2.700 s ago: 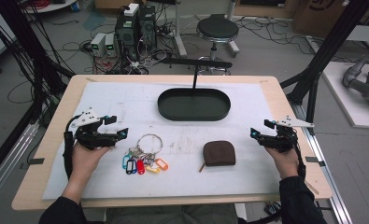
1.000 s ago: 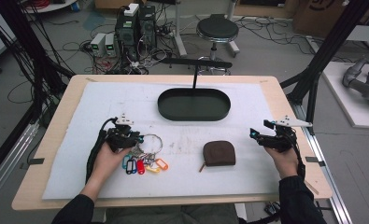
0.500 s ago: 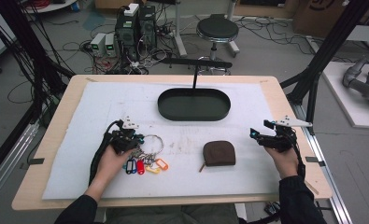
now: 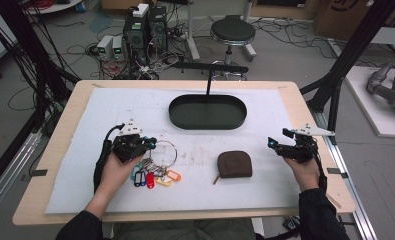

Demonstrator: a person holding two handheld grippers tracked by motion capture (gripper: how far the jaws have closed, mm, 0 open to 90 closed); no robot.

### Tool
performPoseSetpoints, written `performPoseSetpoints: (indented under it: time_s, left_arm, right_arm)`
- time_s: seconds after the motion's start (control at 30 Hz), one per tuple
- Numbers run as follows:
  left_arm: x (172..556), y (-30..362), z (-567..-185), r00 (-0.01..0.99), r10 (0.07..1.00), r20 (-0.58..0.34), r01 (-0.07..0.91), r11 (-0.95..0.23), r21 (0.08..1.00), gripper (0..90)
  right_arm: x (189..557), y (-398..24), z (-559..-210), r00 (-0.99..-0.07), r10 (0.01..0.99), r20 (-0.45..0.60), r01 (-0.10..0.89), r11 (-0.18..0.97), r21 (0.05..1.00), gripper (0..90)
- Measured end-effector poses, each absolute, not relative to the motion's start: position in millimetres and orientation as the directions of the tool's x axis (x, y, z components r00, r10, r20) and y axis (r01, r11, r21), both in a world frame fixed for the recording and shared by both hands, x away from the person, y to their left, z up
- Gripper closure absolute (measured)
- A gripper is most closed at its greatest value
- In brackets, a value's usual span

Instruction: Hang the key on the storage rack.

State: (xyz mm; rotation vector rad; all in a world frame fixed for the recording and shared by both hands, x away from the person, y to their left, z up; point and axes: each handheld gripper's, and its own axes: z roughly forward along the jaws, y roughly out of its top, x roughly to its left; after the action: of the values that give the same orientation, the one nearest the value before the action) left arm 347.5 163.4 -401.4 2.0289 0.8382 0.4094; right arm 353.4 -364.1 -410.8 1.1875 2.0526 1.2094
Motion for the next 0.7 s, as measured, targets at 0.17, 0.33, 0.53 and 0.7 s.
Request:
performPoseSetpoints:
  time_s: [0.17,0.33,0.53,0.7]
  left_arm:
    - [337.6,152.1,-393.4,0.747,0.665,-0.002,0.361,-0.403,0.841,86.0]
    - [329.5,149.4,-389.0,0.773,0.634,0.002,0.335,-0.412,0.848,85.9]
    - [325.4,152.1,-388.0,0.814,0.581,-0.023,0.325,-0.423,0.846,85.1]
    - [326.6,148.7,-392.7,0.826,0.563,-0.025,0.333,-0.452,0.828,80.8]
  right_arm:
    - [352.9,-364.0,-410.4,-0.513,0.858,0.026,0.436,0.234,0.869,25.1]
    - [352.6,-363.8,-410.3,-0.517,0.856,0.026,0.435,0.236,0.869,25.1]
    - [353.4,-363.7,-410.7,-0.519,0.855,0.023,0.431,0.238,0.87,25.1]
    - [353.6,-363.1,-410.8,-0.52,0.854,0.027,0.433,0.236,0.87,25.2]
